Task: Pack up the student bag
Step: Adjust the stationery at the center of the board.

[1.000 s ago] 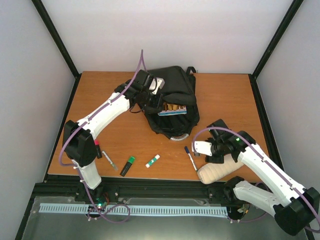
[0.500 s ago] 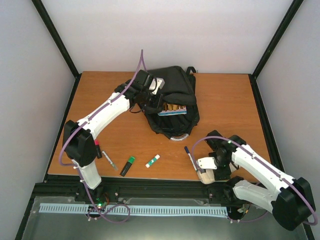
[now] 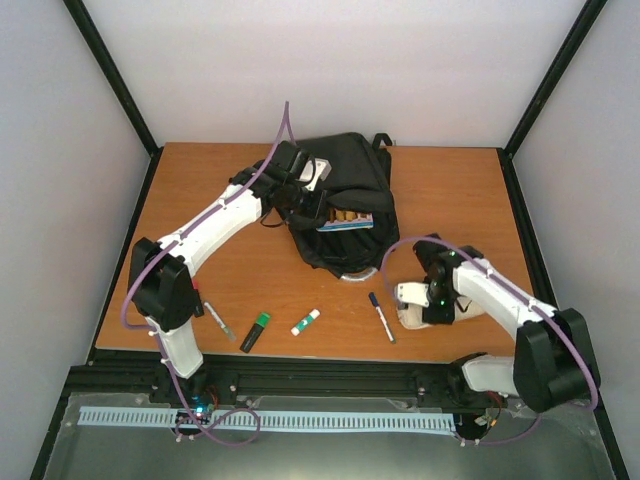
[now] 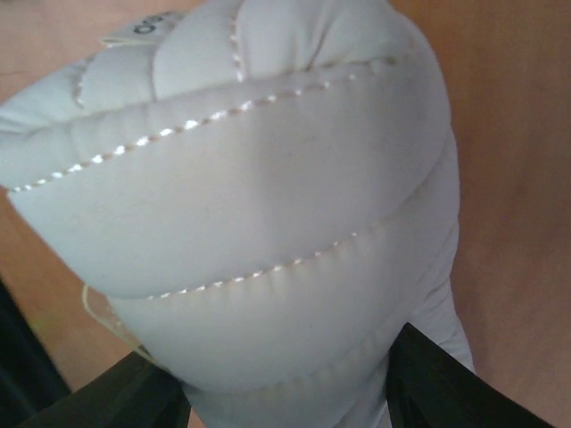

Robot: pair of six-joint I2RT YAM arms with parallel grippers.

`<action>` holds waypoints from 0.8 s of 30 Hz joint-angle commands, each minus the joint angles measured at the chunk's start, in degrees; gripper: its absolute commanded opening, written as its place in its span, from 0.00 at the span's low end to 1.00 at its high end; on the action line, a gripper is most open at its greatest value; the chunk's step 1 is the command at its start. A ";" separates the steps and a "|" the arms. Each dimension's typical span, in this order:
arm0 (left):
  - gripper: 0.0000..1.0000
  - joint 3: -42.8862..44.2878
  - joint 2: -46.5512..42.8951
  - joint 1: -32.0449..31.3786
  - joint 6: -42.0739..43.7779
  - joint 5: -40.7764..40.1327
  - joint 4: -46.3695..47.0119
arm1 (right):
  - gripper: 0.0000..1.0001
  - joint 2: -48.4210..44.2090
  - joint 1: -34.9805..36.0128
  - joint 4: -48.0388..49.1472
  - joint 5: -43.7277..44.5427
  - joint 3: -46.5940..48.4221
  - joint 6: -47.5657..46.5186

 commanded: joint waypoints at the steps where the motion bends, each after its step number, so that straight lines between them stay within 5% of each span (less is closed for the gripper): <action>1: 0.01 2.15 -0.41 0.23 0.06 2.22 0.63 | 0.54 3.47 -6.21 -0.22 -3.05 6.09 -4.58; 14: 0.01 2.33 0.29 0.23 -0.26 3.22 0.58 | 0.54 23.14 -16.03 5.95 -10.04 23.37 10.16; 19: 0.01 2.37 0.26 0.23 -0.39 3.71 0.50 | 0.70 26.39 -18.21 11.57 -8.52 23.09 14.18; 24: 0.01 2.39 0.41 0.23 -0.48 3.52 0.41 | 0.79 20.05 -18.61 10.21 -10.64 21.83 13.77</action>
